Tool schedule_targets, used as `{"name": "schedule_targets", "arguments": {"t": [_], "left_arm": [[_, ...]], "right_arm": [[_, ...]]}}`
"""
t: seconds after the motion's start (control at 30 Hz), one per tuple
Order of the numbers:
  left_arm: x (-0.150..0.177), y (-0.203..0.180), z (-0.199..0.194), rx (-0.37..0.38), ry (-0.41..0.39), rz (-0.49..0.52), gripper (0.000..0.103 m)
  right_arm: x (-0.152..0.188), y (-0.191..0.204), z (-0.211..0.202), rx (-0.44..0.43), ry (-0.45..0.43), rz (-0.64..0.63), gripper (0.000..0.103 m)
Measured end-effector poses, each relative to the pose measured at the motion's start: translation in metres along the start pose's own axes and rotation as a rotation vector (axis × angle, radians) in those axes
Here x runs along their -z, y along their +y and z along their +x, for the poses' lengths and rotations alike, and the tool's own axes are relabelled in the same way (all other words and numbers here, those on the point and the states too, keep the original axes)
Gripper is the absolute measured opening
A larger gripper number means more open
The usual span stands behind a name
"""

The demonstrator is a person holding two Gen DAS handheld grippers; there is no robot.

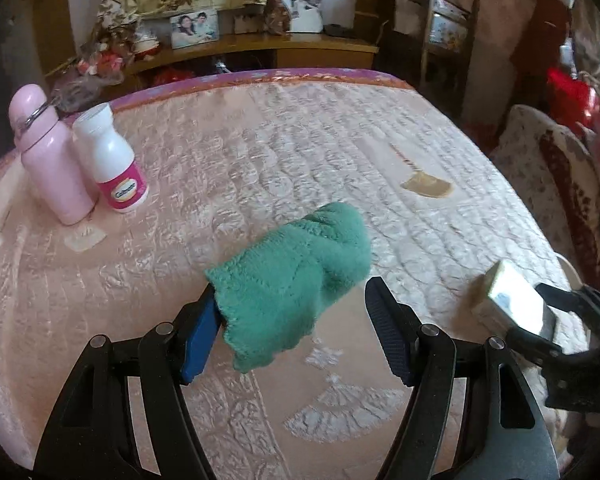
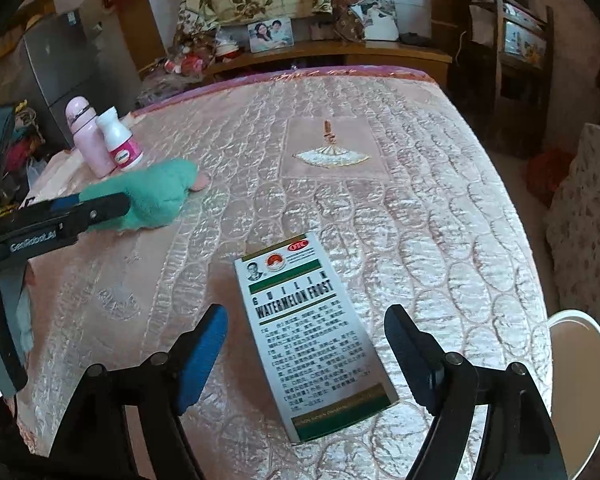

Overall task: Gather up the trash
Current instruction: 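Grasp the green towel with left while right grasps the Guilin Watermelon Frost box, then carry the green towel and Watermelon Frost box over the white bin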

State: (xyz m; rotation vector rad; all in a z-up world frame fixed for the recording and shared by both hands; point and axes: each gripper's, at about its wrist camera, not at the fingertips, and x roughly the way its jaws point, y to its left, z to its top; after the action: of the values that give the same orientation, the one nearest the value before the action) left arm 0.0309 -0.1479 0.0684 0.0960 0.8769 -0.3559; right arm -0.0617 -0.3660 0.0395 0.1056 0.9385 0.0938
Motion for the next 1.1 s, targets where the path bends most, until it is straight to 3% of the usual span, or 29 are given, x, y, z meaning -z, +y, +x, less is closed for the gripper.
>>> {"name": "schedule_targets", "arguments": {"t": [0.07, 0.27, 0.4, 0.53, 0.7, 0.73, 0.77, 0.83, 0.87, 0.97, 1.1], "left_arm": [[0.001, 0.003, -0.011, 0.018, -0.014, 0.017, 0.070], [-0.010, 0.006, -0.025, -0.021, -0.049, 0.129, 0.072], [-0.017, 0.011, 0.006, 0.030, 0.045, 0.145, 0.077], [-0.012, 0.003, 0.020, 0.068, 0.072, 0.174, 0.077], [-0.008, -0.009, 0.040, -0.011, 0.104, 0.176, 0.076], [-0.007, -0.008, 0.040, -0.032, 0.104, 0.150, 0.070], [-0.005, -0.008, 0.039, -0.045, 0.103, 0.131, 0.055], [-0.002, -0.007, 0.035, -0.068, 0.100, 0.105, 0.042], [-0.001, -0.006, 0.032, -0.069, 0.101, 0.090, 0.036], [0.006, -0.004, 0.020, -0.065, 0.103, 0.039, 0.026], [0.021, -0.013, -0.007, -0.049, 0.069, 0.006, 0.024]], "right_arm": [[0.001, 0.001, 0.001, 0.000, 0.001, -0.007, 0.079], [0.003, -0.003, 0.009, -0.012, 0.019, 0.021, 0.079], [0.004, -0.001, 0.010, -0.017, 0.023, 0.025, 0.079], [0.002, 0.004, 0.009, -0.025, 0.023, 0.000, 0.079], [0.001, 0.006, 0.017, -0.008, 0.023, -0.011, 0.079], [0.001, 0.006, 0.016, -0.010, 0.015, -0.005, 0.079], [0.001, 0.005, 0.016, -0.005, 0.003, 0.003, 0.073], [0.002, 0.006, 0.015, 0.012, -0.014, 0.005, 0.057], [0.002, 0.007, 0.014, 0.013, -0.014, 0.001, 0.056], [0.005, 0.010, 0.010, -0.008, -0.015, 0.004, 0.054], [0.012, 0.011, -0.008, -0.026, -0.047, 0.026, 0.054]]}}
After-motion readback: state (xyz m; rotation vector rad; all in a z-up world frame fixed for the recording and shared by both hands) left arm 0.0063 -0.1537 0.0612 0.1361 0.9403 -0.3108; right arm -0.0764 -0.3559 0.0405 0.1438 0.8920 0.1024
